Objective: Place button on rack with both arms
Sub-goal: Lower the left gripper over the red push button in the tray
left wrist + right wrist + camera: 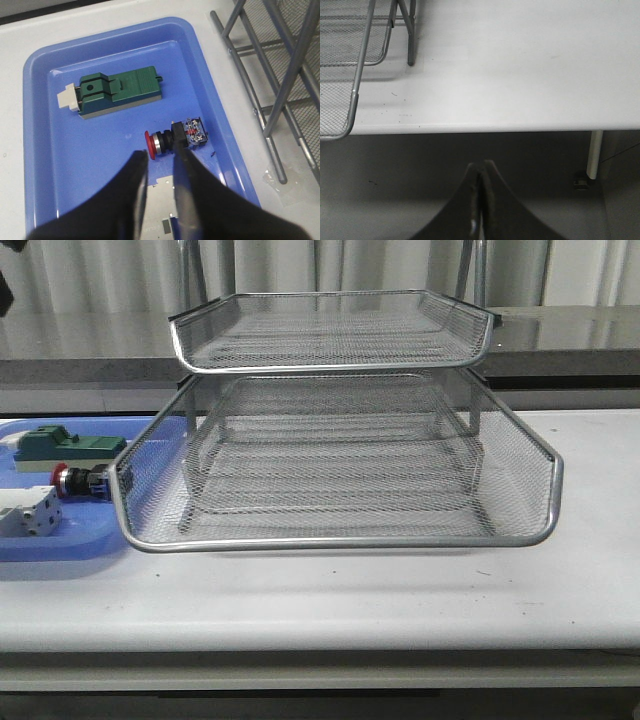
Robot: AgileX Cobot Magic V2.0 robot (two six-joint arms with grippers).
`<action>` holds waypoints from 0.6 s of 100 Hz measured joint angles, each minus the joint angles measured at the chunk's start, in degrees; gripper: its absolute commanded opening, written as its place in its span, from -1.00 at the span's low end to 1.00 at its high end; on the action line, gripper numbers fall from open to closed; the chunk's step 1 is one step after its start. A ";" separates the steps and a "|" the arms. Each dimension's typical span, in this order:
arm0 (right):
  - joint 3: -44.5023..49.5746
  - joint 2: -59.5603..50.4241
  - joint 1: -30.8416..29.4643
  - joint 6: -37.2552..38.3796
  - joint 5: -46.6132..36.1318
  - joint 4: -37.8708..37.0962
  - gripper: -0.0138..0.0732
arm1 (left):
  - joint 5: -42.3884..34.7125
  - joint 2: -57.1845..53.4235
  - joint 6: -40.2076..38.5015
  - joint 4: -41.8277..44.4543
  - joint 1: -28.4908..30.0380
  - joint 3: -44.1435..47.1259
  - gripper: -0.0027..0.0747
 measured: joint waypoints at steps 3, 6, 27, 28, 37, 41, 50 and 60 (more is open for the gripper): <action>0.00 0.00 0.00 0.00 0.00 0.00 -0.84 | 0.14 0.73 0.30 0.00 0.00 -0.31 0.25; 0.00 0.00 0.00 0.00 0.00 0.00 -0.84 | 0.26 1.17 0.55 0.00 0.00 -0.54 0.45; 0.00 0.00 0.00 0.00 0.10 -0.03 -0.84 | 0.37 2.52 1.00 0.00 0.00 -0.64 0.77; 0.00 0.00 0.00 0.00 0.10 -0.03 -0.84 | 0.37 2.52 1.00 0.00 0.00 -0.64 0.77; 0.00 0.00 0.00 0.00 0.10 -0.03 -0.84 | 0.37 2.65 1.00 -0.14 0.00 -0.64 0.77; 0.00 0.00 0.00 0.00 0.10 -0.03 -0.84 | 0.37 2.74 1.00 -0.57 0.00 -0.64 0.77; 0.00 0.00 0.00 0.00 0.10 -0.03 -0.84 | 0.37 2.74 1.04 -1.53 0.00 -0.64 0.77; 0.00 0.00 0.00 0.00 0.10 -0.03 -0.84 | 0.12 2.74 1.76 -1.77 0.00 -0.64 0.77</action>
